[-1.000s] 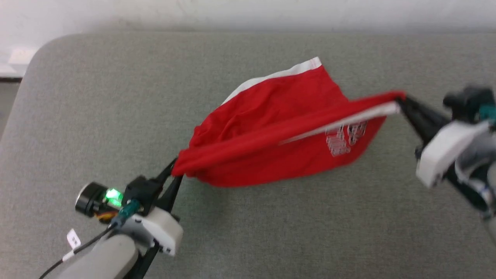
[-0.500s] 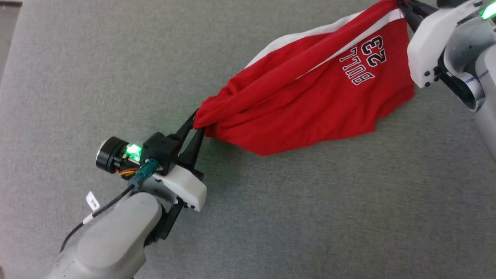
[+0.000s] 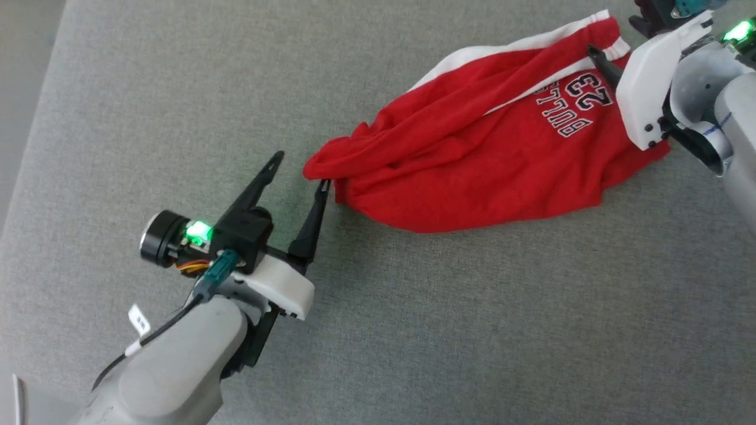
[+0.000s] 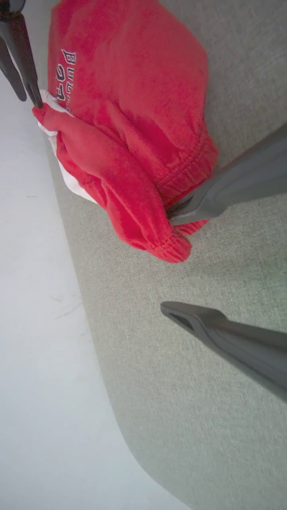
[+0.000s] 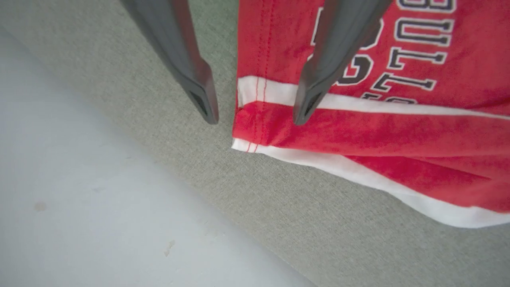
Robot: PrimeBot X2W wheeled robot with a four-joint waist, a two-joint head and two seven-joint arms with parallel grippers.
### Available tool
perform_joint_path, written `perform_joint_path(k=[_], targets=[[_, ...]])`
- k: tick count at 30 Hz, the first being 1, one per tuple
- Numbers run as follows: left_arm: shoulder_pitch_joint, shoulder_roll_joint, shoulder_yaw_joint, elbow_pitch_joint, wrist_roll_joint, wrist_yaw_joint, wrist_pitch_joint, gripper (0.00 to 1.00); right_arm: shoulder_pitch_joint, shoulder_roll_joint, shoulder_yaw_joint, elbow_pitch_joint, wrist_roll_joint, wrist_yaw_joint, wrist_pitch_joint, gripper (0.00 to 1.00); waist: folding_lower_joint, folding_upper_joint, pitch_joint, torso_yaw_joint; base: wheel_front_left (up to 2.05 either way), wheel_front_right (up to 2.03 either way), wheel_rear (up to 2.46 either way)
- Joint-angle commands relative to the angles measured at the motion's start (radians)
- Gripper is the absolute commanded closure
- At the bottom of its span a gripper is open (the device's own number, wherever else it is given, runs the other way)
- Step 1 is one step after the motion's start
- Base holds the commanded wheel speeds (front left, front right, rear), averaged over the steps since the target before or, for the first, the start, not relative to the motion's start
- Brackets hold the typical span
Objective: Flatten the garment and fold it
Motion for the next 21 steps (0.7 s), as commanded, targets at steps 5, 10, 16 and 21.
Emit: perform_joint_path(k=[5, 10, 16, 21], targets=[[0.077, 0.020, 0.071, -0.092, 0.042, 0.065, -0.008, 0.00, -0.054, -0.109, 0.087, -0.147, 0.112, -0.001, 0.091, 0.00, -0.0001, 0.0000, -0.103, -0.040, 0.00, 0.00, 0.00], [0.136, 0.003, 0.139, -0.164, 0.095, 0.101, -0.008, 0.00, -0.091, -0.227, 0.187, -0.285, 0.235, -0.001, 0.310, 0.00, -0.0001, 0.0000, -0.130, -0.023, 0.00, 0.00, 0.00], [0.171, -0.056, 0.209, -0.204, 0.153, 0.113, -0.009, 0.00, -0.101, -0.308, 0.270, -0.345, 0.333, -0.001, 0.496, 0.00, -0.0001, 0.0000, -0.122, 0.011, 0.00, 0.00, 0.00], [0.193, -0.127, 0.263, -0.213, 0.210, 0.096, -0.009, 0.00, -0.068, -0.307, 0.273, -0.296, 0.409, -0.001, 0.549, 0.00, -0.0001, 0.0000, -0.091, 0.050, 0.00, 0.00, 0.00]])
